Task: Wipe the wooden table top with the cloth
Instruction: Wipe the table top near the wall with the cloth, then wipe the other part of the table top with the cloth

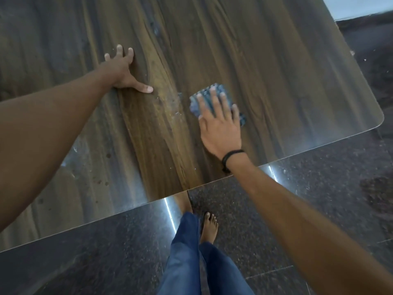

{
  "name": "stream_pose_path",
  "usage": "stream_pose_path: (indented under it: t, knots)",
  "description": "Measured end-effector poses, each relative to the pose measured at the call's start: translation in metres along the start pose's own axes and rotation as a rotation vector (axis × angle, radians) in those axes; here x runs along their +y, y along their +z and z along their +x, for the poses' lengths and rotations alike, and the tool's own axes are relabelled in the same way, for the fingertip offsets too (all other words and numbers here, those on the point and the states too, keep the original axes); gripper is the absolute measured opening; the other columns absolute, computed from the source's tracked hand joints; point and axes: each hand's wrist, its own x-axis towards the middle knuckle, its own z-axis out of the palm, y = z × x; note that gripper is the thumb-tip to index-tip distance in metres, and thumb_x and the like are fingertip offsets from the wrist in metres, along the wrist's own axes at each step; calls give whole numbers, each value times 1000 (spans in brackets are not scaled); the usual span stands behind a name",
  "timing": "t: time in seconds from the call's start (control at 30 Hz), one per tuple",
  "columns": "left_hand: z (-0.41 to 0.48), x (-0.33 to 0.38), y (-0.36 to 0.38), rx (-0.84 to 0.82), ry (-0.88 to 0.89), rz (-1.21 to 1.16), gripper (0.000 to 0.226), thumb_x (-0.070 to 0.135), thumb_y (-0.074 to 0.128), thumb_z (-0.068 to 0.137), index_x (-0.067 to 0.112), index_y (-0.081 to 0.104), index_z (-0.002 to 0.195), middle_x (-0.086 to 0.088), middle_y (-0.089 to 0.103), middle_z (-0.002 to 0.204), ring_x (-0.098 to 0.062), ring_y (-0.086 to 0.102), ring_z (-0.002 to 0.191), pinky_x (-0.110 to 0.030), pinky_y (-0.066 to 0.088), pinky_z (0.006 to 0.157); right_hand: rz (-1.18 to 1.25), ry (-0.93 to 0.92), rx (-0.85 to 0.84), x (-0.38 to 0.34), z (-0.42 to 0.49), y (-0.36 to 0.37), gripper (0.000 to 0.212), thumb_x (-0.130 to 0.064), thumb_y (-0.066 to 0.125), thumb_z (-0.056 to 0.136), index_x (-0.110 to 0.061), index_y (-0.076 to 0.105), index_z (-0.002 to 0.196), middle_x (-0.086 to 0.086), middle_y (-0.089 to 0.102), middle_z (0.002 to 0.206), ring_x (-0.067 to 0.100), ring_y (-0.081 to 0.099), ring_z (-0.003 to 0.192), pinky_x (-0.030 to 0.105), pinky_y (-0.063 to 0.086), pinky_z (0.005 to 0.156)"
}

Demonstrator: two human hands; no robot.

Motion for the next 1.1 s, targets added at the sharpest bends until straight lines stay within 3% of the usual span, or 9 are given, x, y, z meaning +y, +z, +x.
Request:
stream_pose_path:
  t: [0.1, 0.23, 0.27, 0.4, 0.53, 0.67, 0.8, 0.97, 1.1]
  knots:
    - [4, -3, 4, 24, 21, 2, 153, 85, 67, 33, 33, -10, 154, 2, -17, 162, -39, -8, 147, -64, 12, 114, -51, -266, -40, 7, -12, 3, 52, -38, 29, 107, -39, 19, 158, 2, 2, 169, 25, 9, 154, 48, 9, 122]
    - [5, -5, 4, 27, 27, -18, 158, 89, 64, 25, 34, -10, 154, 2, -17, 162, -39, -8, 148, -64, 12, 114, 41, 61, -9, 7, 33, -8, 53, -36, 31, 107, -39, 19, 158, 6, 2, 169, 27, 5, 155, 54, 11, 123]
    - [4, -5, 3, 29, 28, -25, 159, 89, 64, 24, 34, -10, 154, 2, -17, 162, -39, -8, 148, -64, 11, 114, 30, 49, -13, -6, 35, -4, 53, -36, 31, 107, -38, 19, 159, 7, 3, 168, 27, 5, 155, 54, 12, 123]
    - [-1, -7, 6, 50, 46, -59, 159, 88, 66, 24, 34, -8, 154, 2, -17, 162, -39, -8, 148, -63, 10, 113, -25, -287, -22, -13, 32, 4, 52, -39, 31, 106, -42, 23, 157, 0, 10, 168, 23, 13, 154, 49, 16, 121]
    - [2, -7, 5, 23, 45, -95, 159, 86, 68, 25, 35, -11, 153, 5, -19, 162, -36, -12, 147, -65, 13, 113, 17, 12, -10, -25, 70, -1, 53, -37, 31, 106, -39, 20, 158, 4, 6, 169, 26, 7, 154, 52, 11, 123]
    - [7, -10, 9, 34, 47, -99, 159, 87, 67, 24, 37, -11, 153, 6, -20, 161, -35, -13, 148, -66, 14, 113, -57, -293, -85, -15, 72, 0, 51, -43, 25, 107, -45, 15, 157, 0, 3, 169, 22, 5, 155, 47, 6, 122]
    - [6, -9, 8, 28, 41, -120, 157, 85, 70, 27, 38, -12, 152, 8, -22, 161, -34, -14, 148, -65, 12, 113, 8, -22, -29, -19, 96, -6, 52, -37, 30, 107, -39, 20, 158, 3, 5, 169, 25, 5, 154, 52, 9, 123]
    - [8, -10, 11, 38, 52, -108, 153, 82, 74, 34, 37, -12, 152, 7, -22, 161, -35, -14, 147, -66, 13, 112, -56, -328, -104, -9, 78, -4, 51, -44, 24, 107, -44, 14, 157, -2, 1, 169, 22, 4, 155, 46, 4, 123]
    - [11, -11, 11, 11, 46, -98, 156, 86, 69, 29, 39, -15, 151, 8, -24, 160, -34, -15, 147, -66, 14, 111, 5, -8, -66, -26, 102, -10, 53, -41, 27, 107, -39, 16, 159, 3, 0, 169, 24, 1, 155, 51, 4, 123]
